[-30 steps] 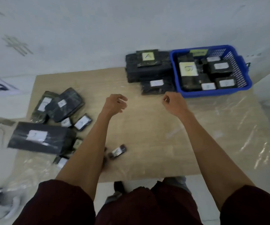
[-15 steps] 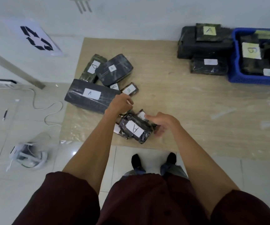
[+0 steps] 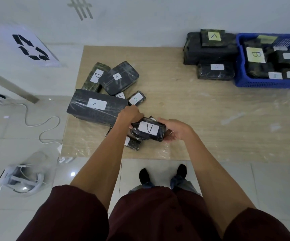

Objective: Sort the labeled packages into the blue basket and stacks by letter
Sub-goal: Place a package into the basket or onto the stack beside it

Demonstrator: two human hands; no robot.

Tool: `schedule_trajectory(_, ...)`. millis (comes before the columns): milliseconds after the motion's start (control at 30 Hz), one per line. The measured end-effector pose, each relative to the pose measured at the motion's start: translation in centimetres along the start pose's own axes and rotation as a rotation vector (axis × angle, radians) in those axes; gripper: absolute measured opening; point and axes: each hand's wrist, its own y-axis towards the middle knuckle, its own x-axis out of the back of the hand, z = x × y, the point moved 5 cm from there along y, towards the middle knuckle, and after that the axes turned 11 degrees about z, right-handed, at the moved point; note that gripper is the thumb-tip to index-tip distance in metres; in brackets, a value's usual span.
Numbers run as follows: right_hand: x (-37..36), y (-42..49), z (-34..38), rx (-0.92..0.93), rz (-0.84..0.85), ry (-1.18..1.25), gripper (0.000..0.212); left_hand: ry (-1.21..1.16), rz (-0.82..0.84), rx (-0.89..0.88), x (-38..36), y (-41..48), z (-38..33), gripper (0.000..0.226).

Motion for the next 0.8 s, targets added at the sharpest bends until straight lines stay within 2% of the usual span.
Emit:
schedule_trajectory(200, 3.6, -1.8, 1.3, 0.119, -0.143, 0.091, 0.063, -0.339, 0.048, -0.034, 1.3, -0.3, -1.7, 0.034)
schedule_trajectory(300, 4.6, -3.3, 2.3, 0.22, -0.114, 0.242, 0.064, -0.612, 0.148, -0.035, 1.4, -0.7, -2.8, 0.028)
schedule_trajectory(400, 5.6, -4.3, 3.0, 0.355, -0.067, 0.367, 0.056, -0.766, 0.258, -0.06, 1.0, -1.2, -4.2, 0.034)
schedule_trajectory(467, 6.3, -5.0, 3.2, 0.468, -0.086, 0.426, 0.046, -0.786, 0.316, -0.093, 0.8, -1.3, -5.2, 0.039)
schedule_trajectory(533, 7.2, -5.8, 3.2, 0.542, -0.172, 0.425, 0.043, -0.738, 0.345, -0.119, 0.7, -1.1, -6.2, 0.043)
schedule_trajectory(667, 9.7, -6.9, 2.2, 0.57, -0.296, 0.472, 0.059, -0.553, 0.314, -0.249, 0.9, -0.5, -8.7, 0.05)
schedule_trajectory(800, 12.3, -7.3, 1.7, 0.56, -0.301, 0.484, 0.063, -0.671, 0.232, -0.485, 1.1, -0.6, -12.6, 0.045)
